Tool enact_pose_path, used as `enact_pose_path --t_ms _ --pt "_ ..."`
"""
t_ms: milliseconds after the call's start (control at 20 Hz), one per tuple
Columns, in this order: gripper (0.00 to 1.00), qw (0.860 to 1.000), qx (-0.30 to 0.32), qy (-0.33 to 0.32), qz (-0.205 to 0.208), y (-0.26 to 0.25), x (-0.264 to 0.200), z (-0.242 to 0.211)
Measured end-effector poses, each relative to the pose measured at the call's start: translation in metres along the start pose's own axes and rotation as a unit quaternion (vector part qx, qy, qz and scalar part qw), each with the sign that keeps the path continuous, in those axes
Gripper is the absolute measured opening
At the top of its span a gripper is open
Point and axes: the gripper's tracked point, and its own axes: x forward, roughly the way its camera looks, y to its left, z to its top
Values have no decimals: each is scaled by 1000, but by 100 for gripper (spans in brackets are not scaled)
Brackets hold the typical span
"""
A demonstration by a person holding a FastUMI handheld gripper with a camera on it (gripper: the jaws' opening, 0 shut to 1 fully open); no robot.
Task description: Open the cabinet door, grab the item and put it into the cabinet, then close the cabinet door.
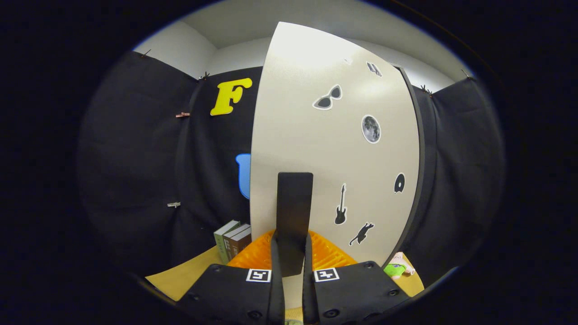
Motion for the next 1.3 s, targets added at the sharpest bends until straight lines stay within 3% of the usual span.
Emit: enact_pose_path --t_ms 250,500,800,1300 --pt "19 998 10 -4 66 -19 -33 0" --pt "19 996 20 -1 91 -39 -68 1" --pt "19 998 25 2 64 -71 -92 1" --pt "19 999 0 5 -40 -138 -127 -1"
